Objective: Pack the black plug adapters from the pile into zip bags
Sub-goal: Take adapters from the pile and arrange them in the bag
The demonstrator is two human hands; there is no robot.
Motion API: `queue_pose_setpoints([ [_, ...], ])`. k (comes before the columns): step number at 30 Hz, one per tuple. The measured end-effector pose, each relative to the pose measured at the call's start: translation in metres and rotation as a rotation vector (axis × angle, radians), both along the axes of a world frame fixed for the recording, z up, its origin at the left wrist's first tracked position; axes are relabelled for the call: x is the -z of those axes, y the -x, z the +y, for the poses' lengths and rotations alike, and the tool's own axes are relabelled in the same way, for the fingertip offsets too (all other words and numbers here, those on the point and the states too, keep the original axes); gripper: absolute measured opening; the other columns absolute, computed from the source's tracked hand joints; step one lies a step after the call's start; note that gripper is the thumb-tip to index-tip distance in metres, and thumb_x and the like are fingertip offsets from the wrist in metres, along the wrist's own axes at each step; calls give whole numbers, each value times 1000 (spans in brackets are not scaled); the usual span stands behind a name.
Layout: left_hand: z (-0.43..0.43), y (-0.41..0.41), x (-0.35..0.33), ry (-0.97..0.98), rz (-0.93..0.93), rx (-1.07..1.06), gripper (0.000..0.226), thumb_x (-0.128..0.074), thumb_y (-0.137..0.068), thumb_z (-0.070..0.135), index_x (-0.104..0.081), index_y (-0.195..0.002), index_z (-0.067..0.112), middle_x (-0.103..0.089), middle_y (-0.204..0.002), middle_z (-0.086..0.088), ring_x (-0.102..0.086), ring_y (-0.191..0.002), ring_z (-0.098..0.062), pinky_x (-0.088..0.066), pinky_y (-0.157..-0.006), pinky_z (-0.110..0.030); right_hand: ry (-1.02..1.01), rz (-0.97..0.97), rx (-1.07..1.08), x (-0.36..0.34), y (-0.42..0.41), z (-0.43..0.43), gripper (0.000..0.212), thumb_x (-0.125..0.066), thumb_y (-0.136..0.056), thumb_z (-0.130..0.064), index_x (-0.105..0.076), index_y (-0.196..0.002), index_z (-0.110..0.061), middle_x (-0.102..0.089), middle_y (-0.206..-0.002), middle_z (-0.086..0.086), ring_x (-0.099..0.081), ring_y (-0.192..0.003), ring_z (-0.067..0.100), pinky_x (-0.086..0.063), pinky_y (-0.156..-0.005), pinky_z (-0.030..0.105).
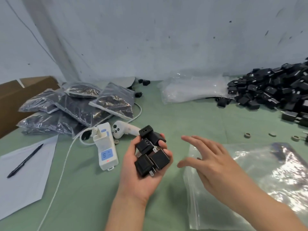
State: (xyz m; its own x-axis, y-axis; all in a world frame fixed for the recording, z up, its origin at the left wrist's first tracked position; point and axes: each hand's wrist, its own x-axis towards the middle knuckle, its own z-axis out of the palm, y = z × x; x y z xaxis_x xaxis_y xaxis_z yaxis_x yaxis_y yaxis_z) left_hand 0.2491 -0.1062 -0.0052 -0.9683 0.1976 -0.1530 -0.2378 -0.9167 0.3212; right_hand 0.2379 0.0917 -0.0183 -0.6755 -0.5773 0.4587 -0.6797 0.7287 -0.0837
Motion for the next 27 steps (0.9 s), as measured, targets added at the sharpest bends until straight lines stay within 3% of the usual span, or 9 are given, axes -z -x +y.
queue_pose_setpoints([
  [4,11,-9,4,-17,-97,-17,30,-61,-88,25,-70,-100,-2,-64,-106,-19,-62,-77,-27,-53,-69,-39,128,25,-16,-1,-6,2,16,-63,-84,-8,-64,-79,-23,-62,-133,8,-60,-120,32,-38,-97,35],
  [7,23,-12,5,5,-166,-29,29,-60,-88,23,-63,-109,3,-63,-102,-18,-61,-76,-27,-52,-68,-39,225,44,16,-2,-9,2,21,-41,-90,-16,-58,-79,-20,-61,-131,4,-56,-115,27,-36,-93,32],
  [11,49,-18,3,46,-213,62,28,-58,-87,25,-63,-108,6,-63,-97,-16,-63,-79,-27,-52,-75,-38,346,57,65,-6,-12,2,17,-48,-88,-9,-57,-79,-21,-58,-131,1,-50,-113,22,-36,-92,31],
  [13,64,-21,3,91,-182,103,23,-57,-89,28,-65,-99,10,-64,-88,-15,-64,-72,-28,-53,-69,-35,378,53,81,-8,-11,2,21,-59,-83,0,-57,-80,-20,-57,-131,0,-51,-112,21,-37,-92,32],
  [17,85,-19,9,218,-201,41,35,-55,-91,35,-65,-121,21,-66,-105,-14,-66,-86,-31,-49,-68,-34,409,50,94,-13,-9,0,29,-66,-76,7,-58,-80,-21,-58,-128,0,-53,-108,20,-35,-89,28],
  [20,93,-20,8,263,-153,69,27,-56,-90,29,-76,-82,12,-70,-84,-13,-71,-78,-28,-55,-62,-31,416,59,82,-14,-9,-1,26,-60,-77,4,-56,-79,-22,-59,-127,-1,-54,-108,20,-35,-88,28],
  [22,96,-23,6,282,-124,84,21,-60,-80,20,-73,-73,6,-69,-78,-18,-72,-74,-29,-57,-58,-30,408,57,75,-15,-10,0,18,-51,-80,-5,-56,-79,-22,-59,-127,-1,-53,-108,19,-37,-87,31],
  [25,90,-23,15,602,-3,83,9,-61,-81,10,-70,-80,9,-69,-83,-12,-69,-75,-20,-53,-65,-28,412,46,65,-15,-12,0,18,-50,-79,-6,-58,-79,-22,-59,-127,-2,-53,-106,18,-39,-88,33],
  [27,89,-22,24,796,4,18,33,-46,-100,5,-66,-76,17,-69,-70,6,-63,-62,-2,-50,-60,-15,406,46,42,-15,-12,1,19,-49,-80,-7,-59,-82,-23,-58,-128,-2,-54,-108,17,-39,-89,32],
])
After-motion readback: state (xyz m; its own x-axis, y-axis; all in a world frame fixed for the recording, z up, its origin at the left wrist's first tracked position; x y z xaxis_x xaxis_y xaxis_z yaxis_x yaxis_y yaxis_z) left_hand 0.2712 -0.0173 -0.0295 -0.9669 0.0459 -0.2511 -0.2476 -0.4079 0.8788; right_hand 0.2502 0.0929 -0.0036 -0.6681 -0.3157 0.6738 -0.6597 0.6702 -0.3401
